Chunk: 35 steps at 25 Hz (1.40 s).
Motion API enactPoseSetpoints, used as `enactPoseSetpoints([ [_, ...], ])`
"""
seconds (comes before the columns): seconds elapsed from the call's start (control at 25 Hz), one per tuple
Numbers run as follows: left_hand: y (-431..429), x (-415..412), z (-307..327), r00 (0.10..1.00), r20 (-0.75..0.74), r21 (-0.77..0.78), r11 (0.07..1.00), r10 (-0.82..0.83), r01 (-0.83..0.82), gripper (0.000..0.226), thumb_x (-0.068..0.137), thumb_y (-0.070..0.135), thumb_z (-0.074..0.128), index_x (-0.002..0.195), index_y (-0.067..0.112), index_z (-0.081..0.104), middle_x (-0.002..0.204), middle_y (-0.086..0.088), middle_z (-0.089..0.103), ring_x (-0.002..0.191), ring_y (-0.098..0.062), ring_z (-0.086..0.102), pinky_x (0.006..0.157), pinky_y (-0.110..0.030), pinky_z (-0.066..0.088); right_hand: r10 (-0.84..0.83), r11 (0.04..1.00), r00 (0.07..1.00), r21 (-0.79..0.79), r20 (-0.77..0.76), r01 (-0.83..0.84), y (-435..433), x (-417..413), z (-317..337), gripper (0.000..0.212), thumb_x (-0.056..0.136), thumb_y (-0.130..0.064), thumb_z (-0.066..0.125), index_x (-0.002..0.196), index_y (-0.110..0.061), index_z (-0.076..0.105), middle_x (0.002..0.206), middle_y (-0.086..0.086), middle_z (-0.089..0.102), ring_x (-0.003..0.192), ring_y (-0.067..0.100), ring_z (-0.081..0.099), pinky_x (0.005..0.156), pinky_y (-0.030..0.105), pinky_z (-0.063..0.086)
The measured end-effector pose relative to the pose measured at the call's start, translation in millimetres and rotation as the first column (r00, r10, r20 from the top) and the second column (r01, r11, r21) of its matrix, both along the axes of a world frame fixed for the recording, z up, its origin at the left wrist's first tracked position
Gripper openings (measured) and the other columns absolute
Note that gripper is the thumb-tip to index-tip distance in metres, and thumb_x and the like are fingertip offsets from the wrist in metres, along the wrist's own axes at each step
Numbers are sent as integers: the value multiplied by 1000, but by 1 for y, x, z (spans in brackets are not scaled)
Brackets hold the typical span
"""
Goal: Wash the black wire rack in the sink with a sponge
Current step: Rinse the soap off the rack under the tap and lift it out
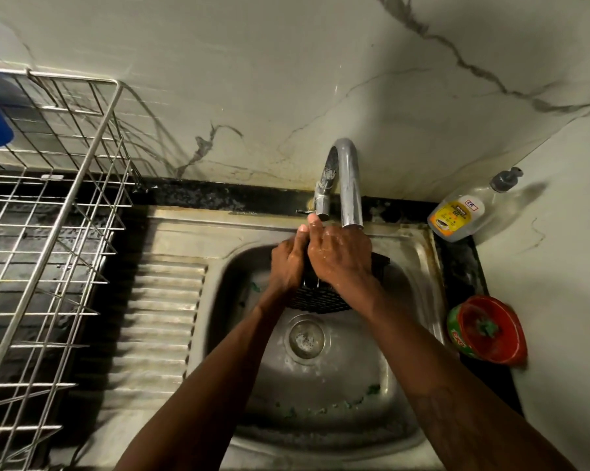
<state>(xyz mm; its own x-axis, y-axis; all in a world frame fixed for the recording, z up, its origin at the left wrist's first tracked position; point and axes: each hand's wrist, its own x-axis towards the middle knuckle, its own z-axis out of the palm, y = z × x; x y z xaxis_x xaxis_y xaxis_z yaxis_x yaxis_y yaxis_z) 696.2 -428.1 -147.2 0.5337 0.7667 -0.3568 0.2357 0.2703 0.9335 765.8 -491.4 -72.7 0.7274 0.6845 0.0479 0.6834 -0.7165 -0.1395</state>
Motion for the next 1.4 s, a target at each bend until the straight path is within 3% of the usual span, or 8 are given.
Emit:
enactPoseSetpoints([
  [0.28,-12,-5,-5,944,67,23,946,322,-324,39,99,26,61,65,6,66,54,0,55,49,-7,46,45,-22,39,265,964,959,-57,100,-260,-10,-7,-17,58,107,-47,34,64,-22,62,52,-6,53,45,13,46,52,26,32],
  [0.44,-11,3,4,970,48,61,969,237,-240,51,94,37,68,67,-6,64,59,-22,62,51,-20,53,48,-38,50,85,996,992,22,-96,-84,-41,44,-16,59,105,-55,32,66,-21,61,62,1,60,59,21,60,57,26,31],
  [0.52,-11,4,0,979,6,121,971,205,-204,49,95,34,66,70,-8,65,63,-26,64,51,-19,54,48,-39,51,28,999,999,27,28,-29,-41,42,-18,54,106,-48,36,80,-16,71,73,7,69,68,27,66,62,28,34],
  [0.76,10,-7,-7,935,-50,92,934,351,-345,40,90,18,64,50,16,60,46,8,52,45,-4,43,50,-24,39,394,919,919,3,14,-394,-6,-3,-20,46,103,-47,29,116,-27,69,101,1,73,100,25,65,98,46,38],
  [0.92,9,-13,5,850,-93,6,854,518,-520,38,91,19,68,55,16,56,47,11,52,43,-2,44,53,-23,41,156,986,985,76,-79,-150,-9,25,-26,62,102,-64,26,101,-22,72,95,6,69,90,23,64,82,34,49],
  [1.12,-11,-11,3,744,-219,-100,744,631,-661,52,93,38,67,49,12,53,49,0,54,51,-18,49,66,-36,52,-171,959,975,202,-139,197,-18,9,-38,53,100,-62,36,125,-22,61,109,10,70,96,28,67,68,28,36],
  [1.24,-24,-10,14,683,-306,-86,695,663,-714,57,95,40,64,47,11,50,48,-1,51,49,-17,47,63,-32,45,-346,890,904,217,-250,400,-19,-1,-43,74,93,-73,41,137,-15,49,112,12,69,97,30,67,68,29,40],
  [1.4,-23,-27,8,866,-304,-19,906,397,-422,55,99,59,46,68,16,61,68,-3,64,65,-16,62,70,-33,55,-310,899,893,206,-327,387,-10,0,-43,63,88,-70,55,117,-15,66,111,7,70,101,25,65,74,27,43],
])
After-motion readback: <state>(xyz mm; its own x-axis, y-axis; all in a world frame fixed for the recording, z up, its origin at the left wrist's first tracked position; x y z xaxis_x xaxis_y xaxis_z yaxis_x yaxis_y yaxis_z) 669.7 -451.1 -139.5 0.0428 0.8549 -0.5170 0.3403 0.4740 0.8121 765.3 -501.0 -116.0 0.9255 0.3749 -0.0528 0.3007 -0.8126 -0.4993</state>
